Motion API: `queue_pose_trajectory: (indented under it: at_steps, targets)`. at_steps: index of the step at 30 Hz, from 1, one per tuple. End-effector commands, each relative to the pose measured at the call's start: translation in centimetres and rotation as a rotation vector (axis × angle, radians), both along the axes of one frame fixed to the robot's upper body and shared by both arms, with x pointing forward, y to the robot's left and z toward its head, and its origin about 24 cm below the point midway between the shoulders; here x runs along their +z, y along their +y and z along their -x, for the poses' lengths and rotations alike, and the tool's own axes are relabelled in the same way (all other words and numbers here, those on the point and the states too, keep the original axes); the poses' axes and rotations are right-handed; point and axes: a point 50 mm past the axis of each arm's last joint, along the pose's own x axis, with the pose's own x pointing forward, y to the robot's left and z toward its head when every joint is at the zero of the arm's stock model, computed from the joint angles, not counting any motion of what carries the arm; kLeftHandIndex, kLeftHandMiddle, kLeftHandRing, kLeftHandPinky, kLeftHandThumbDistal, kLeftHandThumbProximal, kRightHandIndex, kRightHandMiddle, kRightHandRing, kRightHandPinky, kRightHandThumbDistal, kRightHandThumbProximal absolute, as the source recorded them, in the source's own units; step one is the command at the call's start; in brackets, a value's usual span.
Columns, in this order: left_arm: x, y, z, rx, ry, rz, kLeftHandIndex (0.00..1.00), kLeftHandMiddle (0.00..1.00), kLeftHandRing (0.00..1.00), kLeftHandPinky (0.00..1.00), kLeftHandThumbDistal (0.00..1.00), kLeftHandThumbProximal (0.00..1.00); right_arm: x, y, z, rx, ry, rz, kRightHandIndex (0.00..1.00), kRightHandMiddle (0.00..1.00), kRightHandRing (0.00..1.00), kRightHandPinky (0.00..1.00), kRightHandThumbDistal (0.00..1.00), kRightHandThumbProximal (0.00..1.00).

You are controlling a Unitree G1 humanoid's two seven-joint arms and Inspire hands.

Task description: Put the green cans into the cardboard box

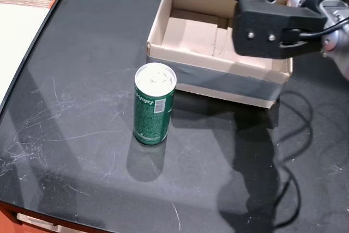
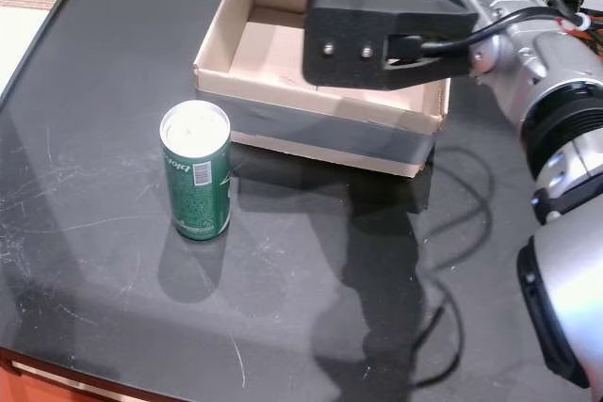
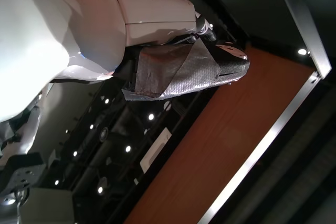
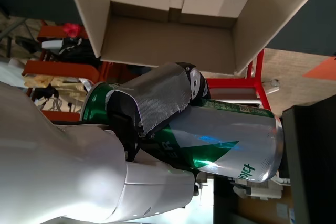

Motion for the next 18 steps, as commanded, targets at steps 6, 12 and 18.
queue_pose_trajectory:
  at_steps: [6, 12, 18]
  targets:
    - [-1.5, -3.3, 0.9, 0.040, 0.018, 0.182, 0.77, 0.92, 1.00, 1.00, 0.06, 1.00, -1.0, 2.1, 0.2, 0.048, 0.075, -0.020, 0.00, 0.00, 0.06, 0.38, 0.01, 0.05]
    - [-1.2, -3.4, 1.0, 0.053, 0.003, 0.162, 0.78, 0.94, 1.00, 1.00, 0.04, 1.00, -2.2, 3.0, 0.3, 0.050, 0.169, -0.012, 0.04, 0.05, 0.09, 0.41, 0.11, 0.10]
    - [-1.1, -3.4, 1.0, 0.062, 0.003, 0.169, 0.77, 0.93, 1.00, 1.00, 0.03, 1.00, -2.5, 3.1, 0.4, 0.052, 0.219, -0.016, 0.07, 0.08, 0.13, 0.40, 0.09, 0.09]
